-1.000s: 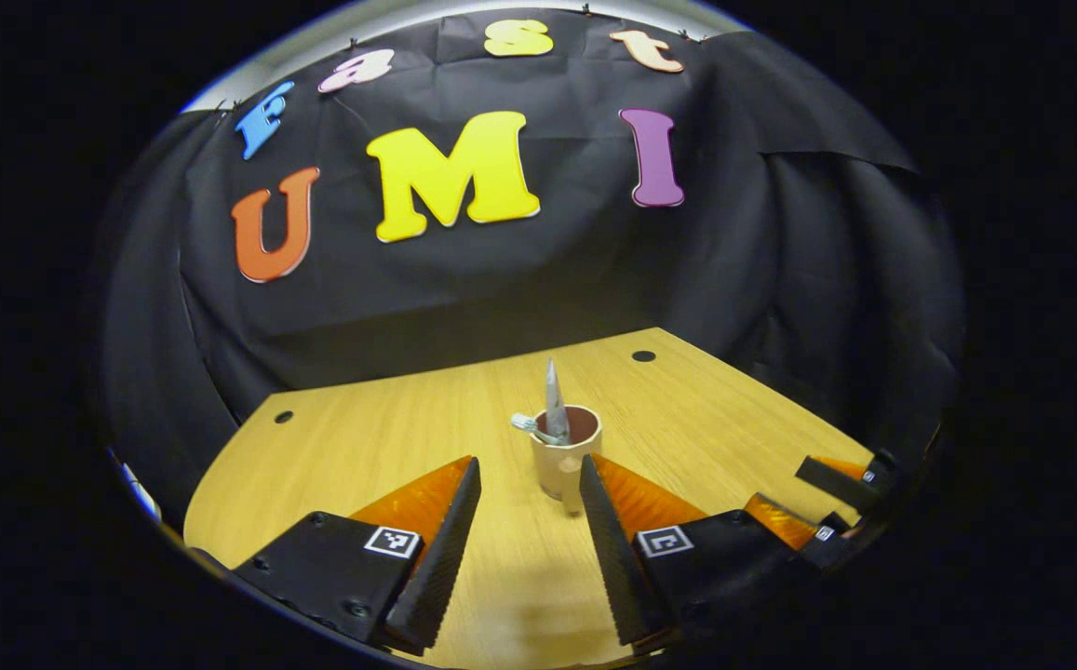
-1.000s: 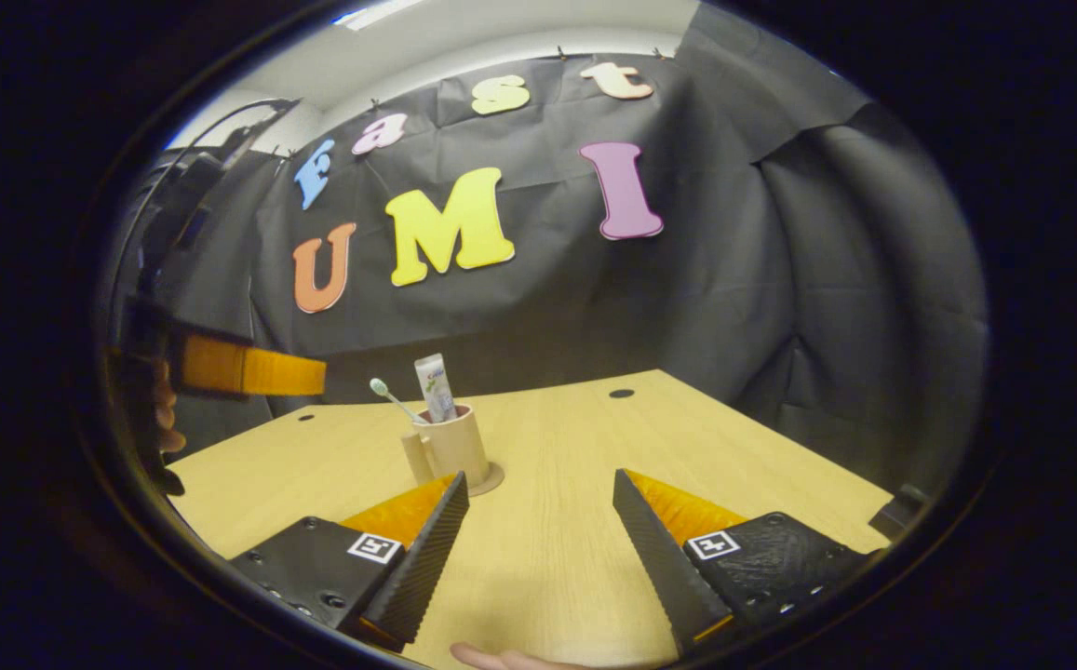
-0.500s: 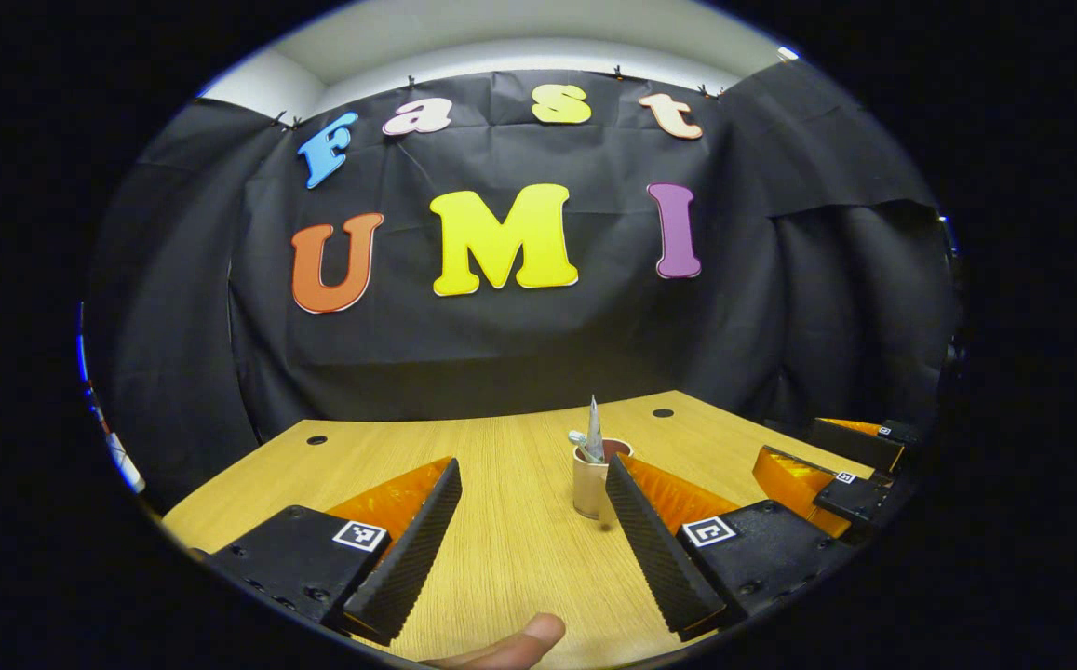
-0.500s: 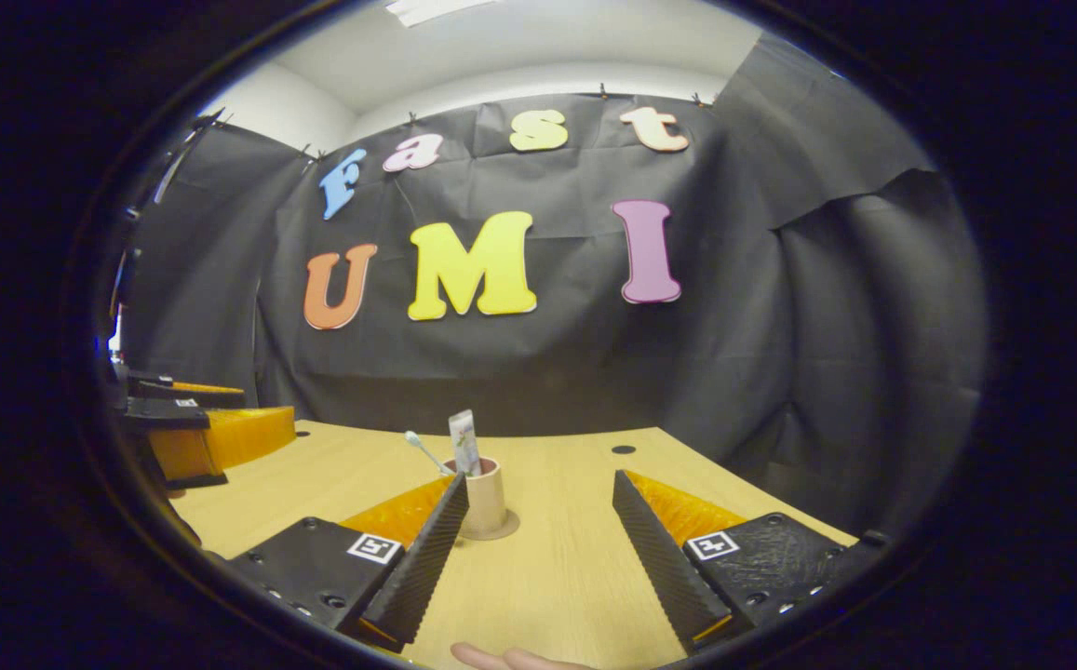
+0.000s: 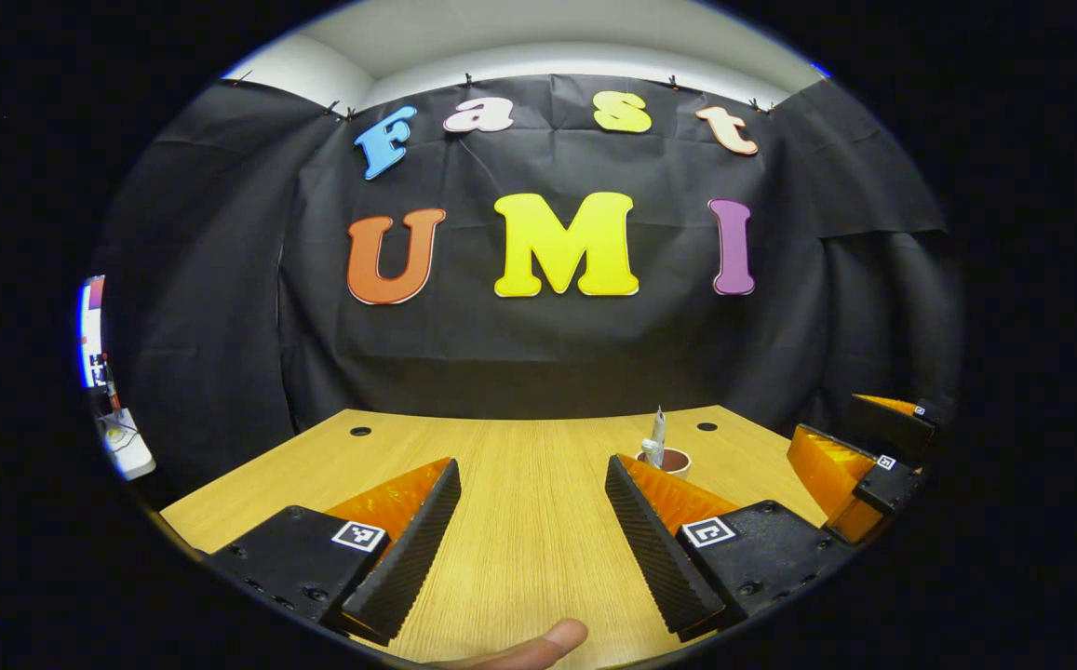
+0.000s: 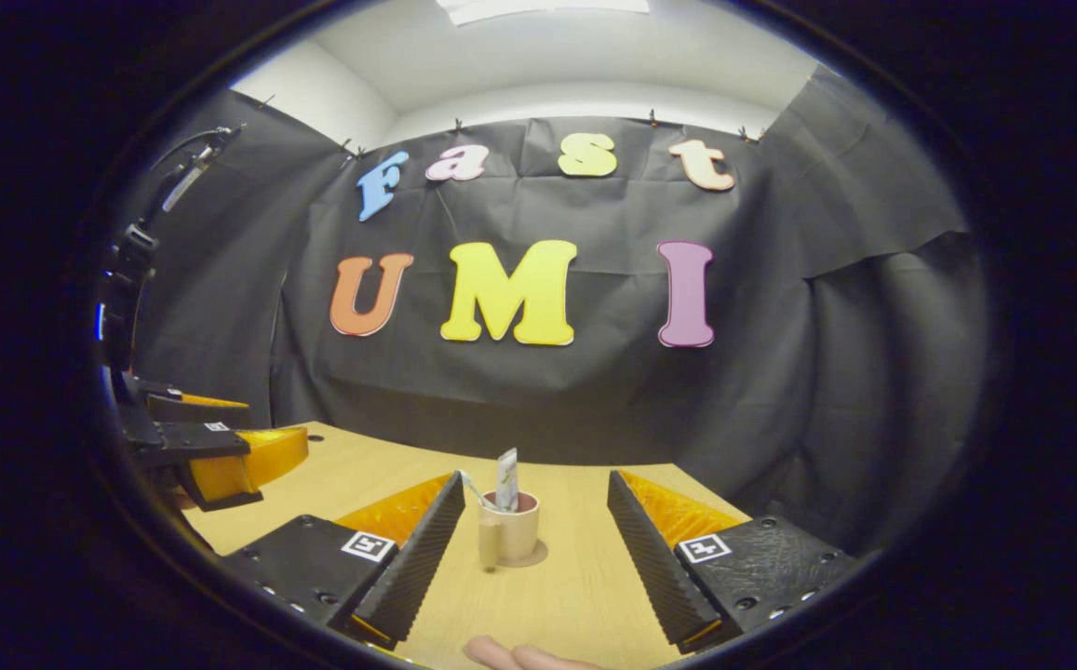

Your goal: Put the toothbrush and toothpaste on the desktop into the cup, then pick up the cup and place it on the coaster on the desktop.

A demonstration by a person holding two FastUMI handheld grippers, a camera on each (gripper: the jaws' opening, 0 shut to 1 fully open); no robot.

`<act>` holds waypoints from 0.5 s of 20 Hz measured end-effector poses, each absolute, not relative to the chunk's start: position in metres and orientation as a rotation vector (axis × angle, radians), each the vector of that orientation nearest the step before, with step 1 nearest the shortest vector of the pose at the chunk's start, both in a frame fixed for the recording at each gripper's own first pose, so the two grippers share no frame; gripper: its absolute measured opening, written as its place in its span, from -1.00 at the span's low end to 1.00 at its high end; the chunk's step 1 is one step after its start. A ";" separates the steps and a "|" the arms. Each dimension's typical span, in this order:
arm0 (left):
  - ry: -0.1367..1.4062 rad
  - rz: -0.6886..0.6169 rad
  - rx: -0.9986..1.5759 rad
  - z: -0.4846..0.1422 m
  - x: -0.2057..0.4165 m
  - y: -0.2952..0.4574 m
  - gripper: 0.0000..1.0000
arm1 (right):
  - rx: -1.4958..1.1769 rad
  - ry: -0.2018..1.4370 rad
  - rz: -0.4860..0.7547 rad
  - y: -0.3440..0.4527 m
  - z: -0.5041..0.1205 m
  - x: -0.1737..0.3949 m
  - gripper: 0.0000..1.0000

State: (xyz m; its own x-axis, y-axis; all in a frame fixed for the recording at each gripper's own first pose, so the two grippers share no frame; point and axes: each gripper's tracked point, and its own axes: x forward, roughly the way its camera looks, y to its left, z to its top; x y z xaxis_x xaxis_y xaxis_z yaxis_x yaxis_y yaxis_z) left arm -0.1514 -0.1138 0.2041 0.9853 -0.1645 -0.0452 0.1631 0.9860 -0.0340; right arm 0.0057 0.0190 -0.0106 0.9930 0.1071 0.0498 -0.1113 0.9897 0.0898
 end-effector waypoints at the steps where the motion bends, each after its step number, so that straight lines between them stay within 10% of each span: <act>1: 0.048 -0.174 -0.030 0.204 -0.151 -0.116 0.99 | 0.108 -0.039 0.101 0.014 -0.013 0.009 0.89; 10: 0.066 -0.211 -0.008 0.190 -0.147 -0.128 0.98 | 0.148 0.026 0.120 0.010 -0.035 0.017 0.89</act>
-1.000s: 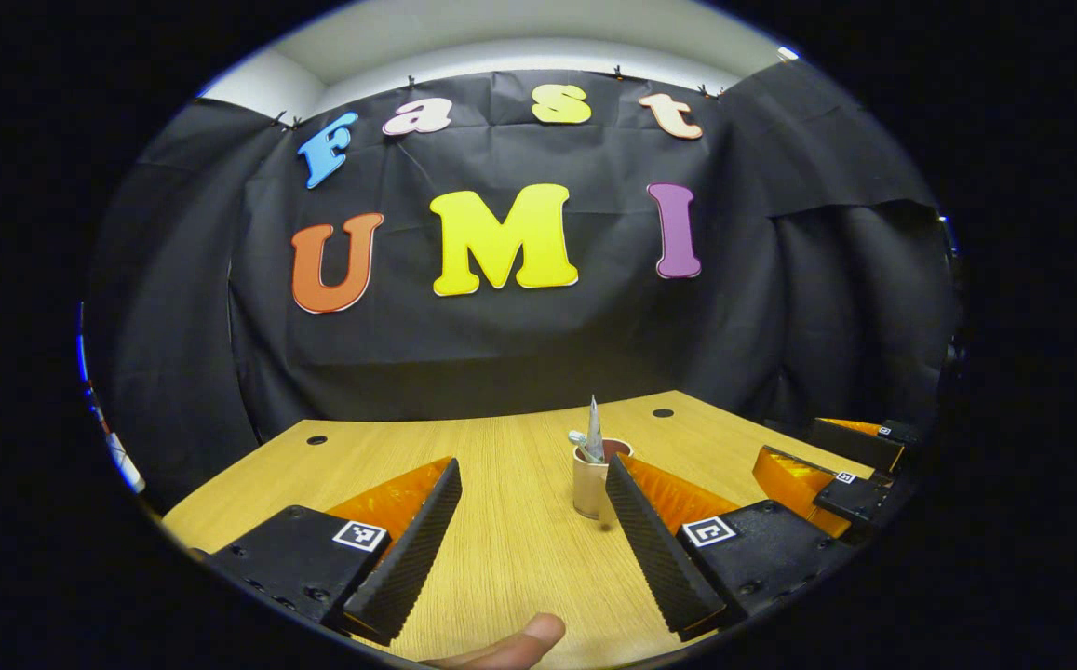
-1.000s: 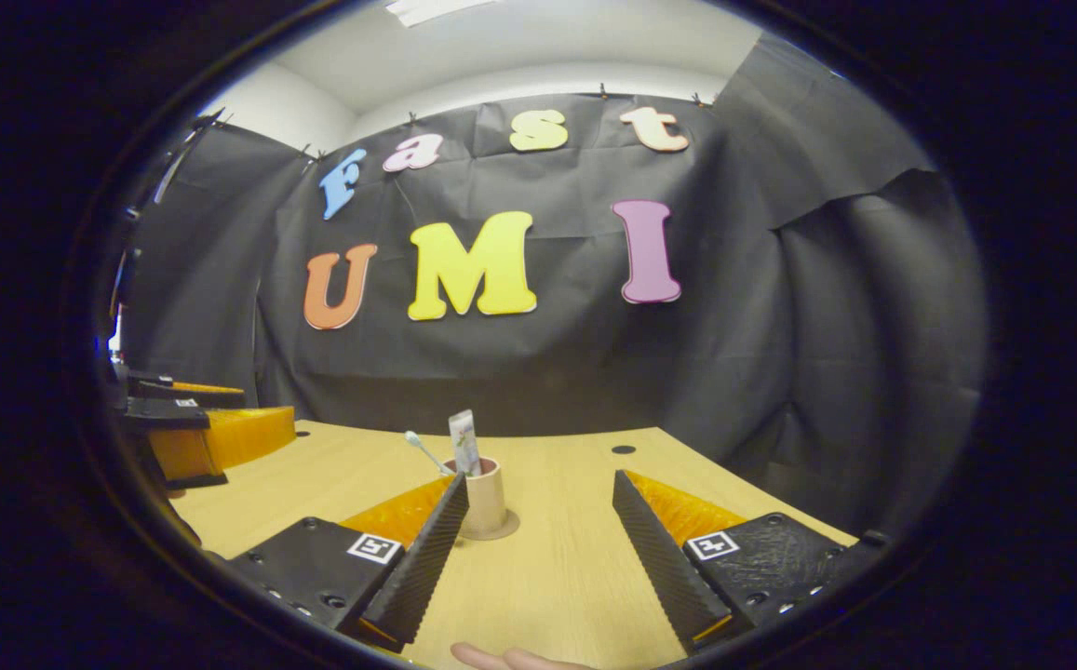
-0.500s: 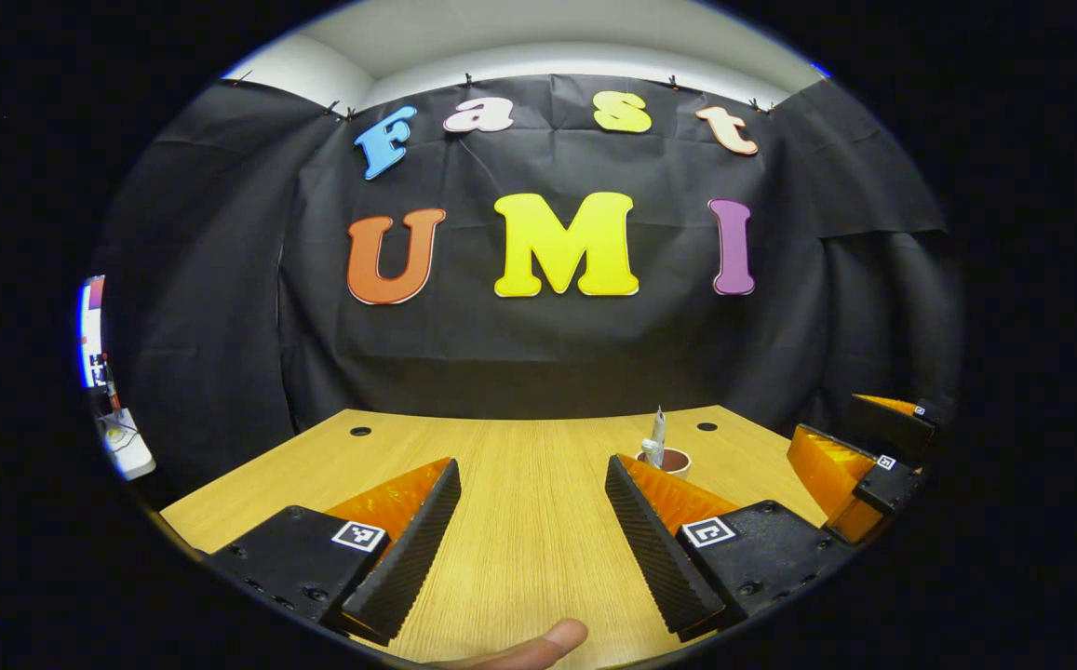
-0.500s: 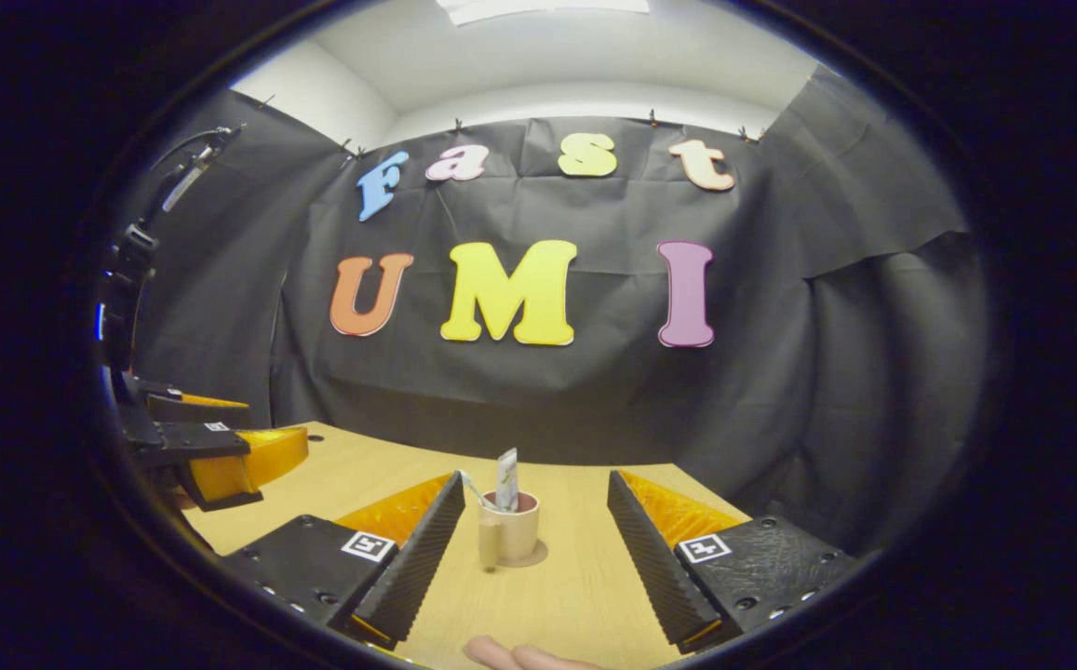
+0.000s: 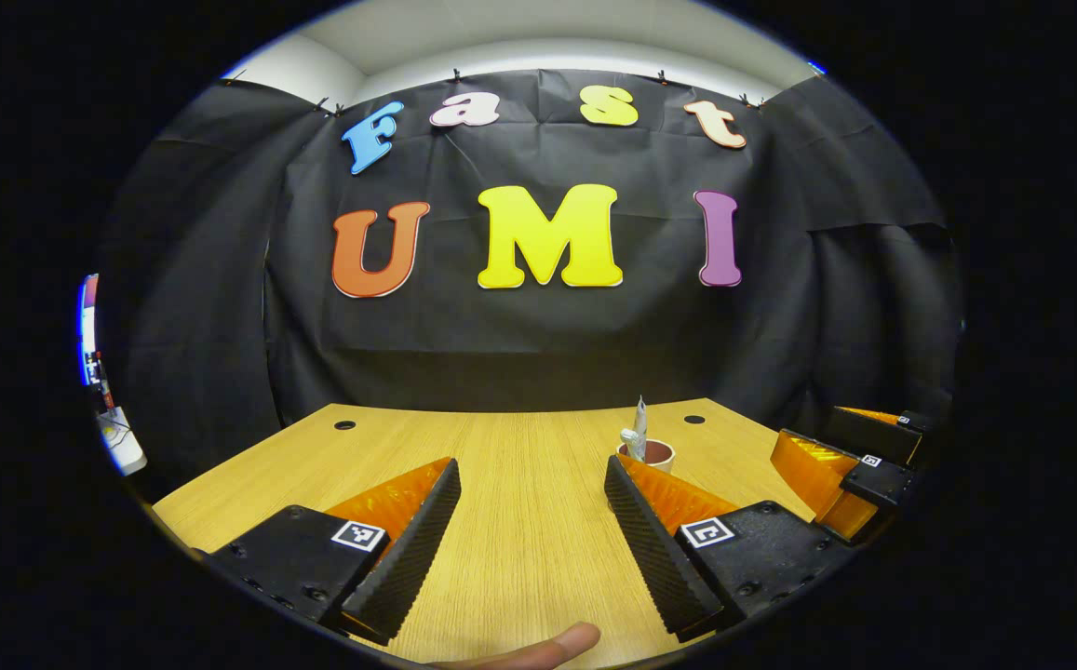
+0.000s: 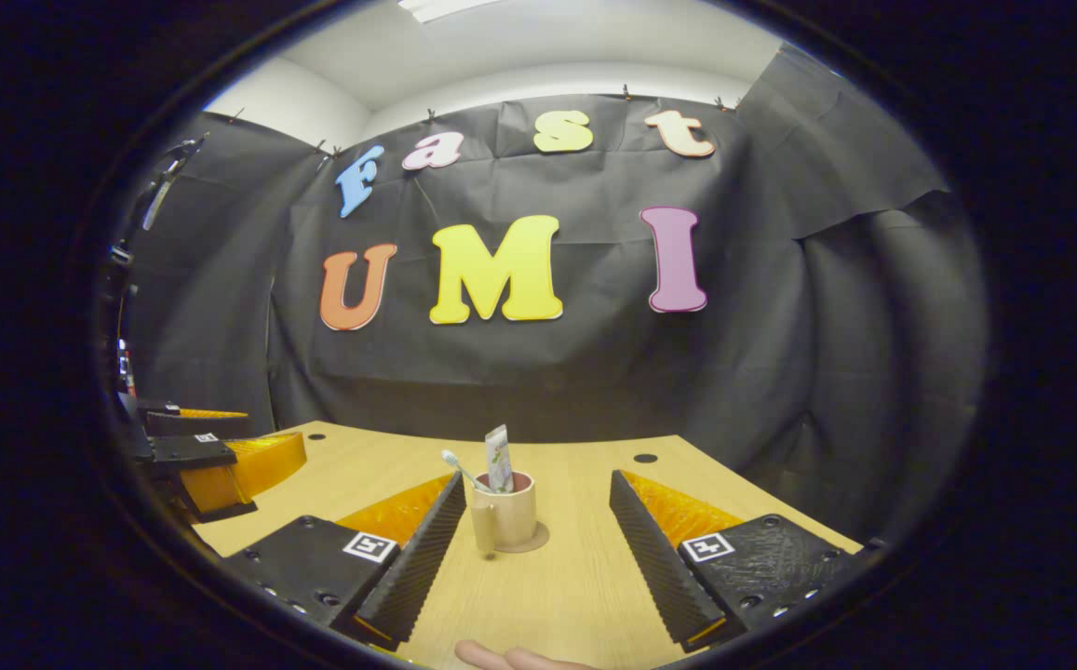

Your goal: Put the toothbrush and toothpaste on the desktop into the cup, then pick up the cup and place it on the coaster on the desktop.

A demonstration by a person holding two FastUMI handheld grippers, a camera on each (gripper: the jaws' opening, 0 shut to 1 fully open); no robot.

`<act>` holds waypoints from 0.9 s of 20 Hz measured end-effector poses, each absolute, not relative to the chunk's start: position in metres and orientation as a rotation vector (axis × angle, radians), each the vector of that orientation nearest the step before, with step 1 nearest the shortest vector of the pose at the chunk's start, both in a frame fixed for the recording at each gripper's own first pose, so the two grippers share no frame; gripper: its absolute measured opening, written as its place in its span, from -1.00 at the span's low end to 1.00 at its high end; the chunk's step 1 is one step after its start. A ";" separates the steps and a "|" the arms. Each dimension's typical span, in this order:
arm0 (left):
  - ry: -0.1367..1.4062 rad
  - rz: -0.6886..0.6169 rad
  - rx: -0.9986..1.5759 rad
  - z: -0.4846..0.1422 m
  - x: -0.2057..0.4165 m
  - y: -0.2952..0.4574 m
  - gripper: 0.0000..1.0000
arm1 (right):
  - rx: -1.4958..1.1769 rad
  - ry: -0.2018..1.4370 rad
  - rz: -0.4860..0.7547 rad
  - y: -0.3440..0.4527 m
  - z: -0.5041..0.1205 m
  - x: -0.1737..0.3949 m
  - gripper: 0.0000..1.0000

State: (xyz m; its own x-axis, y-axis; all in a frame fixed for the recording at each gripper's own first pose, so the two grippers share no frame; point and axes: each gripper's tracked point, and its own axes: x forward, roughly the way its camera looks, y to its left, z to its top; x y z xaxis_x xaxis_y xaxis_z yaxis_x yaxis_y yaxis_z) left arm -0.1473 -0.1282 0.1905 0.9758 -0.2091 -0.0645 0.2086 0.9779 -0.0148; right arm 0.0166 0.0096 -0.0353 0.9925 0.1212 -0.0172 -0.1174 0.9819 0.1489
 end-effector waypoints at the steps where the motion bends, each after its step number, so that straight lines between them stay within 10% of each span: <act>1: 0.068 -0.208 -0.005 0.189 -0.145 -0.130 0.98 | 0.143 0.027 0.120 0.010 -0.036 0.017 0.90; 18: 0.086 -0.217 0.004 0.177 -0.143 -0.141 0.99 | 0.137 0.057 0.167 0.025 -0.052 0.017 0.90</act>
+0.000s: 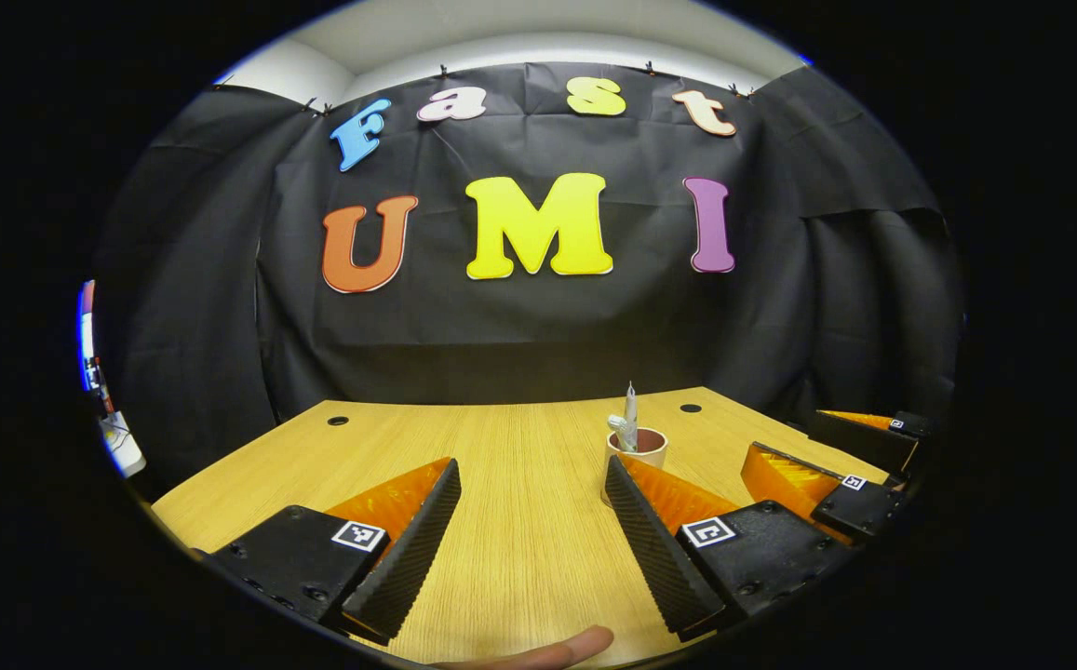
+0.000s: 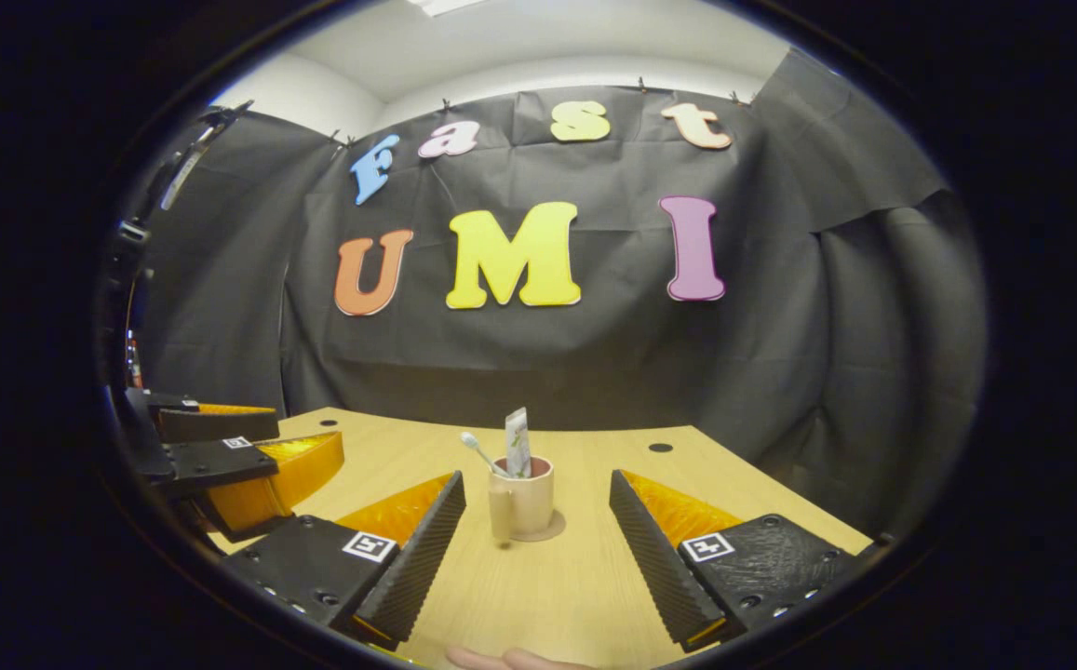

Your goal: Put the toothbrush and toothpaste on the desktop into the cup, then pick up the cup and place it on the coaster on the desktop.

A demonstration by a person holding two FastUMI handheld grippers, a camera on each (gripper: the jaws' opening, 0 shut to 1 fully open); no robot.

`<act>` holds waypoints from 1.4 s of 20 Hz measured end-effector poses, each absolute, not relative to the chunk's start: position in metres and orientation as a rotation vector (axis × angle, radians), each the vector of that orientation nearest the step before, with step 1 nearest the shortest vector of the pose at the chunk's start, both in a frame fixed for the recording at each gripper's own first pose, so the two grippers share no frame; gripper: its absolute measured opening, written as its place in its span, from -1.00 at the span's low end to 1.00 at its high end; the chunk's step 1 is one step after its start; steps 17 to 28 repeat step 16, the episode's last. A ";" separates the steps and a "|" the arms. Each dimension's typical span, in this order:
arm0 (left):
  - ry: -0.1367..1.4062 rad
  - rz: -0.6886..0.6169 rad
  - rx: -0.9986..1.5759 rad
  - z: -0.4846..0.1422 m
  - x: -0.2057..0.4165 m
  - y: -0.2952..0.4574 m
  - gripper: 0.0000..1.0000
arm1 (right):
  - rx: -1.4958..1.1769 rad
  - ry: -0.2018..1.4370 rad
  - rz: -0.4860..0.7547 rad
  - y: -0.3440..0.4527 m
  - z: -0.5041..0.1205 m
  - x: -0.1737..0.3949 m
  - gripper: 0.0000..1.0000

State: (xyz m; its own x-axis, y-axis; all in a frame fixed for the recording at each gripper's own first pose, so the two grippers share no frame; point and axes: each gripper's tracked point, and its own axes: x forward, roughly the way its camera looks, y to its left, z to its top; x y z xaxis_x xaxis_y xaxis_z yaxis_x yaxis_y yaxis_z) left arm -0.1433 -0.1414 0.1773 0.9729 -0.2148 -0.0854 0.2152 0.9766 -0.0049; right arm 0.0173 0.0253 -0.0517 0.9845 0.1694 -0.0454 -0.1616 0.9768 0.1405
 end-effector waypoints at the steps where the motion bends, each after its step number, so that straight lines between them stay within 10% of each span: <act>1: 0.090 -0.212 0.000 0.176 -0.143 -0.141 0.99 | 0.138 0.061 0.169 0.025 -0.052 0.017 0.90; 28: 0.094 -0.223 0.012 0.173 -0.143 -0.147 0.99 | 0.108 0.080 0.201 0.040 -0.066 0.017 0.90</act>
